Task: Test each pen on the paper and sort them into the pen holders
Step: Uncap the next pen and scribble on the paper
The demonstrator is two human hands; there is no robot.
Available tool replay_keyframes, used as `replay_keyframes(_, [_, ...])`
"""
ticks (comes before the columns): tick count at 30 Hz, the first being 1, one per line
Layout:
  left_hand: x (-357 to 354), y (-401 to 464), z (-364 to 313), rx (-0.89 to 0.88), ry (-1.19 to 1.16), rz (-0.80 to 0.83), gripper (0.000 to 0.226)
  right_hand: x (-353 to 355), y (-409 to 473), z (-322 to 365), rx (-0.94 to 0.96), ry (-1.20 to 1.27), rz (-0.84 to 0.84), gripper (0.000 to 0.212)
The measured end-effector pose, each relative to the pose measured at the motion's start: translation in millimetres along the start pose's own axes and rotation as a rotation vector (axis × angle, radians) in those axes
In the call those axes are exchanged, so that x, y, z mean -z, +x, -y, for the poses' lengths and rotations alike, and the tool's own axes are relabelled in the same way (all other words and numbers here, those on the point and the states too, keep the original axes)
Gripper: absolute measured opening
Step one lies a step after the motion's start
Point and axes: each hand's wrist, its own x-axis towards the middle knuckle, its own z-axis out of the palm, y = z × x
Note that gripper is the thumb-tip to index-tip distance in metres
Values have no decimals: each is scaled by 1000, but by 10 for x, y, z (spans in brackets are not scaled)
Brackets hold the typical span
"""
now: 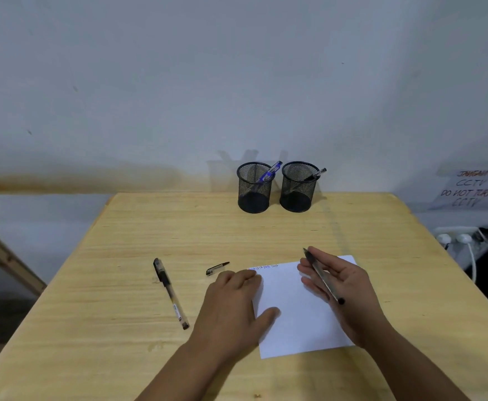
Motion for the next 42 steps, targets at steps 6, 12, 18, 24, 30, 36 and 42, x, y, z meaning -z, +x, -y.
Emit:
replay_keyframes(6, [-79, -76, 26, 2, 57, 34, 67, -67, 119, -64, 94, -204, -169, 12])
replay_keyframes(12, [-60, -91, 17, 8, 48, 34, 71, -164, 270, -164, 115, -373, -176, 11])
replay_keyframes(18, [-48, -73, 10, 22, 13, 31, 74, -236, 397, -172, 150, -446, -172, 14])
replay_keyframes(24, [-49, -59, 12, 24, 11, 34, 72, -256, 397, -277, 230, -624, -216, 17])
replay_keyframes(30, [-44, -47, 14, 31, -11, 28, 72, -266, 413, -248, 227, -713, -208, 19])
replay_keyframes(36, [-65, -26, 8, 55, 37, 29, 72, -279, 414, -244, 162, -676, -229, 12])
replay_keyframes(42, [-69, -22, 8, 61, 38, 27, 73, -288, 428, -253, 156, -693, -226, 14])
